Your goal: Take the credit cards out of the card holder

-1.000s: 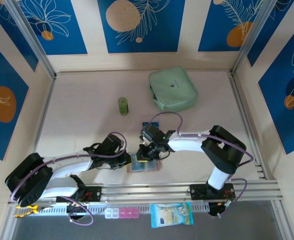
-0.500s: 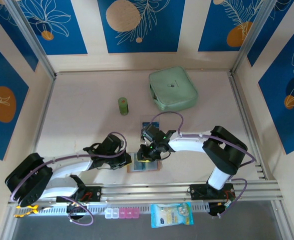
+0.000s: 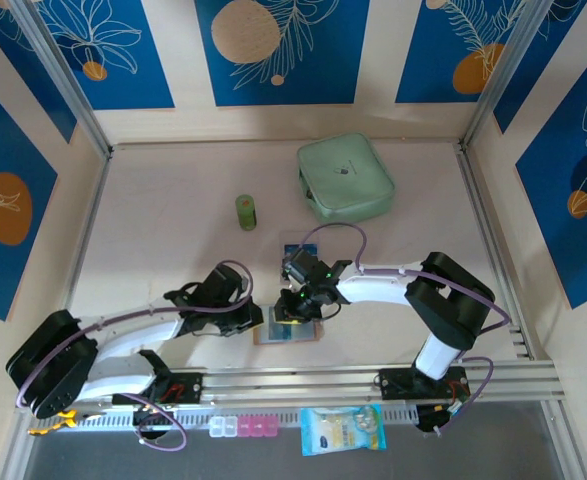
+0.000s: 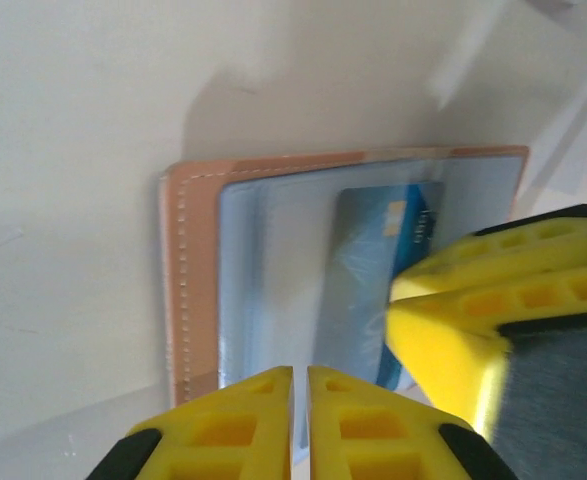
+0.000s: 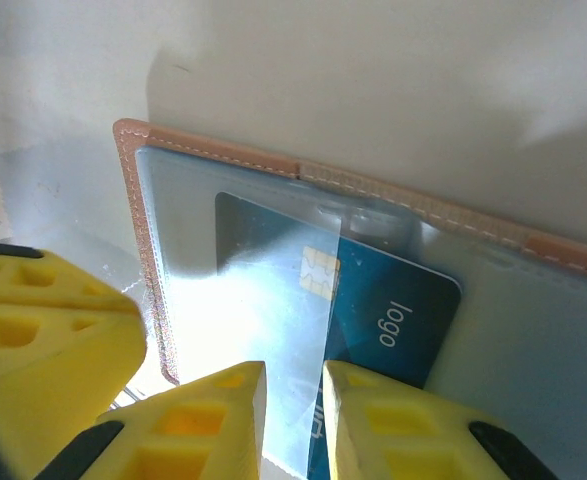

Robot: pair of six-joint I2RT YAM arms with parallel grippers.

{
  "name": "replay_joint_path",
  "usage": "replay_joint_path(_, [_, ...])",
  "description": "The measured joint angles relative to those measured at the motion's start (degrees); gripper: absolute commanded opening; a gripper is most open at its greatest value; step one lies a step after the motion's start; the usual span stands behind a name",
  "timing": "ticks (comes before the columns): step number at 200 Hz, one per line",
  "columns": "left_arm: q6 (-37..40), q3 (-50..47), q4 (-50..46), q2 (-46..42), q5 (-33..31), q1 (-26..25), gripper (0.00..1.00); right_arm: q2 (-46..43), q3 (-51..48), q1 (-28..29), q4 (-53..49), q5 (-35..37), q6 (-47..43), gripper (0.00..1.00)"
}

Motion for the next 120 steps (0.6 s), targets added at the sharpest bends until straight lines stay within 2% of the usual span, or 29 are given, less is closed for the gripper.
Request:
replay_joint_path(52, [1.05, 1.66, -0.83, 0.37, 0.28, -0.28, 0.07, -2.62, -0.68, -0.07, 0.15, -0.13, 0.0, 0.24])
replay_joint_path(120, [1.05, 3.76, 1.09, 6.03, 1.29, -1.79, 0.05, -6.32, -2.97, -1.05, -0.37, 0.48, 0.04, 0.25])
